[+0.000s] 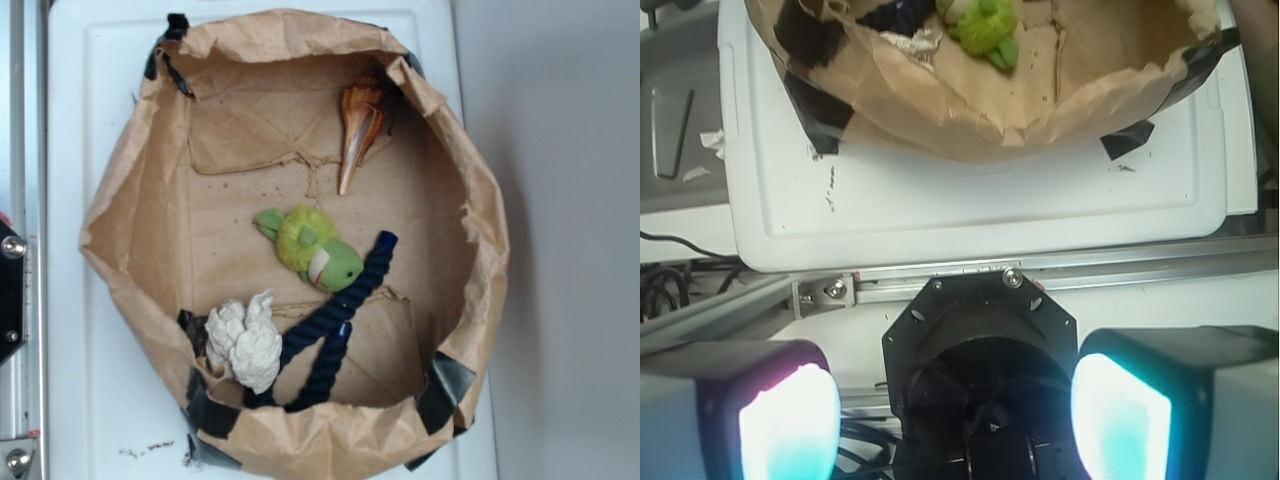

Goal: Grab the shell.

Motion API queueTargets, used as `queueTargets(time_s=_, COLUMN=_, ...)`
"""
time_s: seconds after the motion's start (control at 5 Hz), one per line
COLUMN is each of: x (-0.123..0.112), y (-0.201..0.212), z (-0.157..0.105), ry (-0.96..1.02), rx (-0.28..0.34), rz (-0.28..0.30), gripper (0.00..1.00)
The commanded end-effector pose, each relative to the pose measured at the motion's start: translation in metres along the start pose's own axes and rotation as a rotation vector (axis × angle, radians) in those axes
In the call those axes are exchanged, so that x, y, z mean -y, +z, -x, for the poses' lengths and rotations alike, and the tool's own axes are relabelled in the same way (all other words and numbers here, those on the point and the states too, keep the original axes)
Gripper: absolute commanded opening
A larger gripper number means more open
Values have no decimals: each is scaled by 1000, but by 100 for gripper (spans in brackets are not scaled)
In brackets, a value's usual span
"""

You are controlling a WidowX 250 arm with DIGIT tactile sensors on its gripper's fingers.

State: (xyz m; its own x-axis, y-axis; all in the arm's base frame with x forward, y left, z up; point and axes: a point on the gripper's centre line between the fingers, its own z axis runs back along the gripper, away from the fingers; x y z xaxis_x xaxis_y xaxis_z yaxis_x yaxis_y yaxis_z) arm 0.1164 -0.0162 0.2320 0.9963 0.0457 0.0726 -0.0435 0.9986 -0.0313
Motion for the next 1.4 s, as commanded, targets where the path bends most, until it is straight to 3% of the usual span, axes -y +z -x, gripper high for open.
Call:
queueTargets(time_s=0.0, x=20, y=-4, z=-63, ry=230, rx=130, rz=59, gripper=100)
queueTargets(time_s=0.2, x=-1, y=-13, z=-45, ry=318, rx=240, rz=128, gripper=100)
queueTargets(time_s=0.4, x=-14, y=-11, z=-46, ry=322, rx=321, rz=204, gripper=100)
queueTargets(time_s=0.6, x=-20, y=-16, z=-76, ry=406, rx=330, rz=219, gripper=100)
queueTargets(time_s=0.8, x=-19, y=-23, z=-98, ry=459, rx=328, rz=182, gripper=100)
queueTargets(time_s=1.2, x=-29, y=-30, z=-114, ry=529, rx=339, rz=153, gripper=100)
